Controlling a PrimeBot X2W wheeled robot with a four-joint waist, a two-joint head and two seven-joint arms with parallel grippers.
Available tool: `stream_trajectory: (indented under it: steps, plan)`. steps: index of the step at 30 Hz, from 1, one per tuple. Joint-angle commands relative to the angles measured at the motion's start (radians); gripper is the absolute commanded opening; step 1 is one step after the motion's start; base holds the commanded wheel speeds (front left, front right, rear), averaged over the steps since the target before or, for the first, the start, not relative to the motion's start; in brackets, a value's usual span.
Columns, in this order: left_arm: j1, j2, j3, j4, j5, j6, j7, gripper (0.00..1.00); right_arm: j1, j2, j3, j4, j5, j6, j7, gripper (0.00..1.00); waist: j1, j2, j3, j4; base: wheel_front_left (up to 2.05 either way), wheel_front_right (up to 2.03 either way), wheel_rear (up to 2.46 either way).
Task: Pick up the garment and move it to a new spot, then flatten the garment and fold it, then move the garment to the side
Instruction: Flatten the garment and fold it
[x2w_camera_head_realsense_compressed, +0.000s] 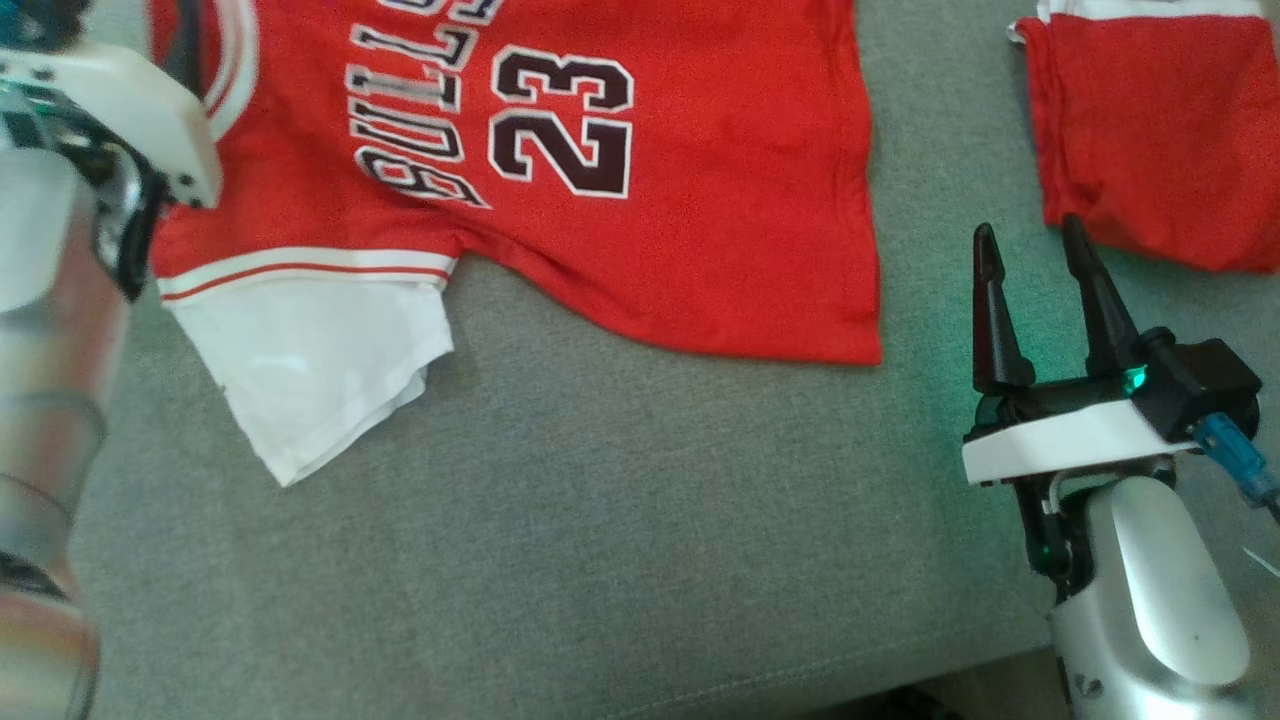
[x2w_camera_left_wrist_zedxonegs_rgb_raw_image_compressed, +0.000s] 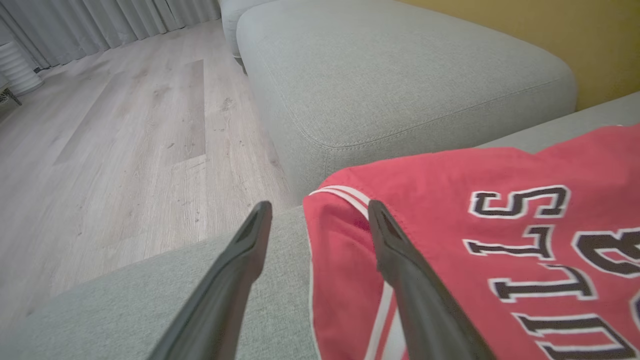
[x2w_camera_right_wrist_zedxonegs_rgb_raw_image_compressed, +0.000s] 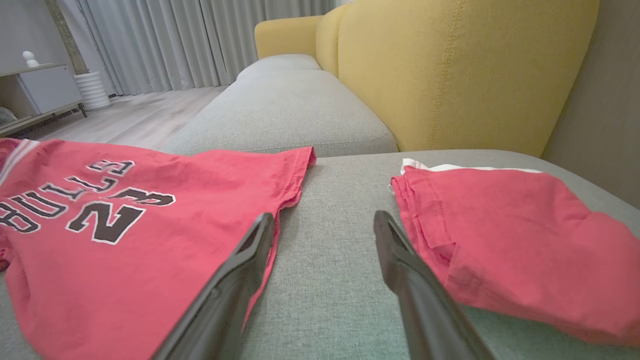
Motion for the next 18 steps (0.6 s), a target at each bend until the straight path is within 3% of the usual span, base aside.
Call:
stream_trajectory:
  steps: [1,8,14,18]
  plan:
    - [-0.045,0.024,0.008,0.001,0.014,-0.006,-0.027,1.00,-0.013,-0.005,0.018,-0.023,-0.002,0.007,-0.013,1.00,-0.0001,0.0000,-0.019,0.018,0.00,0.00,0.00]
    - [-0.020,-0.010,-0.013,0.021,0.035,0.004,-0.150,1.00,-0.003,-0.005,-0.005,-0.025,-0.022,0.007,-0.008,1.00,-0.0001,0.0000,-0.086,0.079,0.00,0.00,0.00]
    - [0.058,-0.050,0.015,-0.051,0.030,0.070,-0.235,1.00,0.030,-0.005,-0.050,-0.038,-0.035,0.007,-0.006,1.00,-0.0001,0.0000,-0.173,0.167,0.00,0.00,0.00]
    - [0.179,-0.066,0.056,-0.209,0.040,0.134,-0.240,1.00,0.068,-0.005,-0.078,-0.041,-0.042,0.007,-0.006,1.00,-0.0001,0.0000,-0.222,0.233,0.00,0.00,0.00]
